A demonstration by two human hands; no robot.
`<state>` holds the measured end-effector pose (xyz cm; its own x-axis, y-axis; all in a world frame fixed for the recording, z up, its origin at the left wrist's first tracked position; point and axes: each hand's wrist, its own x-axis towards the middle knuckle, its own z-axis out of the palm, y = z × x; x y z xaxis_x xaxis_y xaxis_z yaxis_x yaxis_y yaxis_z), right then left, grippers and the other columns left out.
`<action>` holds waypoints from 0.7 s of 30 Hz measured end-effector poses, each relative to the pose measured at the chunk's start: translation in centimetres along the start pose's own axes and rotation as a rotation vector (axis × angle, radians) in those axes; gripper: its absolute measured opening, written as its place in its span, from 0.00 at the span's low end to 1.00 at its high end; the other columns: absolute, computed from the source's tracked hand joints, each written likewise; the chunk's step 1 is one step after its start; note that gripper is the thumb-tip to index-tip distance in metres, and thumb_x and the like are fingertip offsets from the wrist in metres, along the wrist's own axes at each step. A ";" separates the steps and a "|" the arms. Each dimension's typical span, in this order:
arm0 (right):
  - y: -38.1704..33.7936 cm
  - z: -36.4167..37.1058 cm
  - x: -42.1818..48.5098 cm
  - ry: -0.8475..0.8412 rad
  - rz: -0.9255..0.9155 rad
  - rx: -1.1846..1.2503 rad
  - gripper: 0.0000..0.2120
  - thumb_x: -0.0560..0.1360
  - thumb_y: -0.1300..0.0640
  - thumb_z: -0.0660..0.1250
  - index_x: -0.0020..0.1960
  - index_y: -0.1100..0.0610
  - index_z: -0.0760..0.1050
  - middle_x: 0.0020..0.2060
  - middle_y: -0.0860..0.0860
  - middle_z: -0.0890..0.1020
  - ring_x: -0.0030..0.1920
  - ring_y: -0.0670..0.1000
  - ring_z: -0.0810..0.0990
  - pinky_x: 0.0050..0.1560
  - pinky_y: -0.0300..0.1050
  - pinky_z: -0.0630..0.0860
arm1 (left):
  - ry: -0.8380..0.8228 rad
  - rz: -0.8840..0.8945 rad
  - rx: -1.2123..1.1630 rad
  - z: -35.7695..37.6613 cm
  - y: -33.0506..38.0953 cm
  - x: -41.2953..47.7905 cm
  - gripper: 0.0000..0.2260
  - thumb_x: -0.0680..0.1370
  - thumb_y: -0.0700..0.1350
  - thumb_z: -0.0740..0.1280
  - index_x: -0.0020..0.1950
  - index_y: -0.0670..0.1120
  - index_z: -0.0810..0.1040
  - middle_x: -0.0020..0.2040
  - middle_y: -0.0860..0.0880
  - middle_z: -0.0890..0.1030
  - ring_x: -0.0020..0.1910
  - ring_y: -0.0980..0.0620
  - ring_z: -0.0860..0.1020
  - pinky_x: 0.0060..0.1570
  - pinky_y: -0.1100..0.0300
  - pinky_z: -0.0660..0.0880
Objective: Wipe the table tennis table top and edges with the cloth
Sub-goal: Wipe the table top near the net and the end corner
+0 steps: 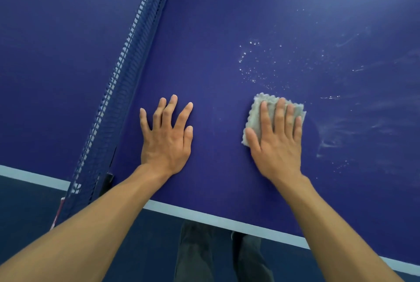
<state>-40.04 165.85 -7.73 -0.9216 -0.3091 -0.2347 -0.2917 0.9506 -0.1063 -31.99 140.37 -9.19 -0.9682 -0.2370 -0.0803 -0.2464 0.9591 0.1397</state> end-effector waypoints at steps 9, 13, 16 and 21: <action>-8.7 -1.5 11.2 0.008 0.104 0.135 0.35 0.86 0.38 0.44 0.85 0.55 0.37 0.84 0.59 0.39 0.83 0.61 0.35 0.81 0.62 0.34 | 0.009 0.014 -0.015 -0.3 -0.2 -0.1 0.25 0.84 0.55 0.53 0.81 0.53 0.62 0.82 0.44 0.60 0.81 0.41 0.58 0.77 0.29 0.51; -7.3 0.1 4.0 0.012 -0.201 0.048 0.35 0.85 0.37 0.44 0.86 0.54 0.43 0.85 0.58 0.44 0.84 0.60 0.40 0.83 0.62 0.43 | 0.005 0.006 -0.054 -0.5 -0.2 0.0 0.24 0.84 0.55 0.53 0.81 0.53 0.63 0.82 0.45 0.60 0.82 0.42 0.58 0.77 0.30 0.50; -3.3 0.4 -1.3 -0.017 -0.118 0.024 0.35 0.85 0.36 0.44 0.86 0.52 0.43 0.85 0.56 0.44 0.84 0.57 0.40 0.83 0.61 0.43 | -0.010 0.005 -0.061 -0.6 -0.4 0.0 0.25 0.84 0.55 0.52 0.81 0.53 0.63 0.82 0.45 0.60 0.82 0.42 0.58 0.77 0.30 0.51; -0.9 -2.0 6.7 -0.035 0.231 0.092 0.37 0.83 0.34 0.41 0.85 0.50 0.36 0.84 0.56 0.38 0.83 0.57 0.35 0.81 0.61 0.34 | 0.002 0.009 -0.076 -0.4 -0.4 0.0 0.24 0.84 0.55 0.53 0.80 0.53 0.64 0.82 0.45 0.61 0.82 0.42 0.58 0.77 0.30 0.50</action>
<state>-46.45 163.03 -7.23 -0.9511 -0.0859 -0.2966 -0.0480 0.9900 -0.1329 -31.92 139.88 -8.81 -0.9705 -0.2285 -0.0765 -0.2399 0.9467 0.2149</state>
